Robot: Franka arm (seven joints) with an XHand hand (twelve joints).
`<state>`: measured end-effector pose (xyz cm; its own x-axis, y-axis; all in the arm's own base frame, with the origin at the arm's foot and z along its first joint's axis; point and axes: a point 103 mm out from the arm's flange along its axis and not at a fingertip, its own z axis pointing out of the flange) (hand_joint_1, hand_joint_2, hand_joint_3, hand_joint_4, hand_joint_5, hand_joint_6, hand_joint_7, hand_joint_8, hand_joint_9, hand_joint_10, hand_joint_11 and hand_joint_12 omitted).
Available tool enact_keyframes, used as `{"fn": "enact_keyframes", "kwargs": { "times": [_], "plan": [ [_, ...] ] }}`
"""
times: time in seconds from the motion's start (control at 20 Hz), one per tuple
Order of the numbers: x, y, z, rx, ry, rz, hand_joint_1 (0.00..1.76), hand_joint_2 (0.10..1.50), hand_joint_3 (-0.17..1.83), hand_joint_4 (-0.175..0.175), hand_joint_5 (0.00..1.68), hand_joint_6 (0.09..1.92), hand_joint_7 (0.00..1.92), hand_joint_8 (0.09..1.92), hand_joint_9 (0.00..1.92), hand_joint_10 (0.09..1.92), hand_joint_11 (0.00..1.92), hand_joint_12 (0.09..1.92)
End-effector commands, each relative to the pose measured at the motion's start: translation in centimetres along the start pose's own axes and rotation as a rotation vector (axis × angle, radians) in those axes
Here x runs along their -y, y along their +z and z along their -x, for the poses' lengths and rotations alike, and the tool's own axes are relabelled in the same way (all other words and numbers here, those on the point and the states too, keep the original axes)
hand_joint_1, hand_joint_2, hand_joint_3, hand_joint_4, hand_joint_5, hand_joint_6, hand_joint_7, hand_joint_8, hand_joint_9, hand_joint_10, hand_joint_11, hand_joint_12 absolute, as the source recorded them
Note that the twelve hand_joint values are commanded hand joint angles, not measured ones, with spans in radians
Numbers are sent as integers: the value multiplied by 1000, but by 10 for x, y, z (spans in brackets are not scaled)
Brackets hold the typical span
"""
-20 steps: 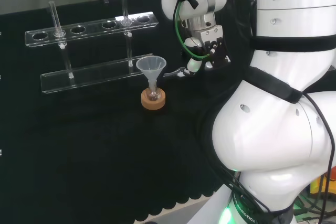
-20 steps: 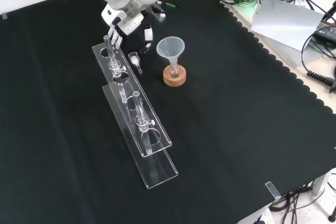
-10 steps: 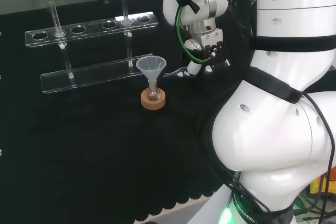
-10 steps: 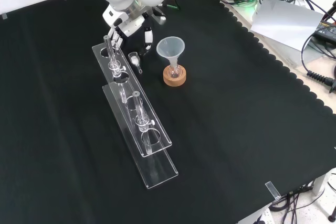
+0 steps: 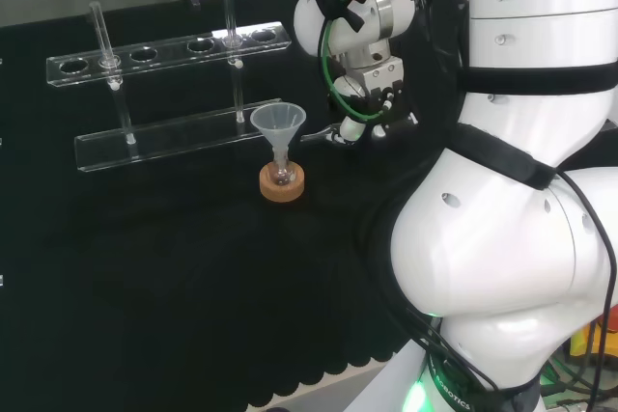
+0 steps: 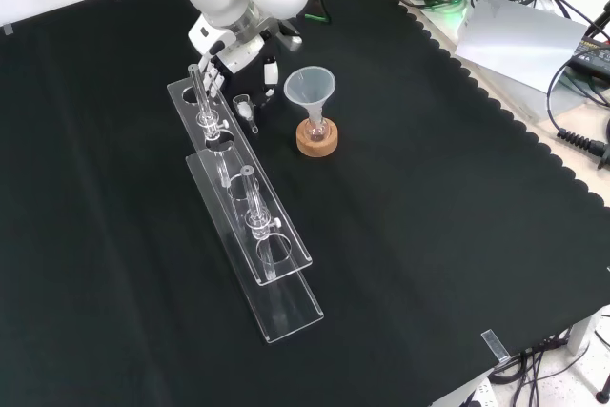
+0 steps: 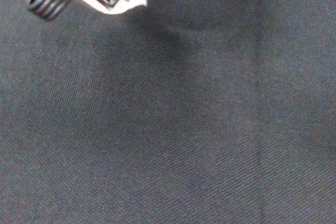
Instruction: Pick up the weighing funnel.
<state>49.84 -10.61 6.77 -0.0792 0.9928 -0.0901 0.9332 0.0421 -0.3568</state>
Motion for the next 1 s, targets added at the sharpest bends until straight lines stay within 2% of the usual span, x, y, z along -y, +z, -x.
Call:
{"fn": "enact_keyframes", "kwargs": {
  "times": [0.05, 0.6, 1.0],
  "plan": [
    [-3, 2, -3, 4, -6, -6, 931, 591, 781, -69, 541, 664, 465, 719, 754, 554, 472, 1302],
    [-4, 6, -6, 6, -3, -17, 939, 593, 782, -69, 572, 698, 467, 723, 757, 557, 475, 1301],
    [-6, 9, 2, -6, -16, -26, 947, 598, 781, -67, 623, 745, 470, 725, 761, 559, 477, 1299]
  ]
}}
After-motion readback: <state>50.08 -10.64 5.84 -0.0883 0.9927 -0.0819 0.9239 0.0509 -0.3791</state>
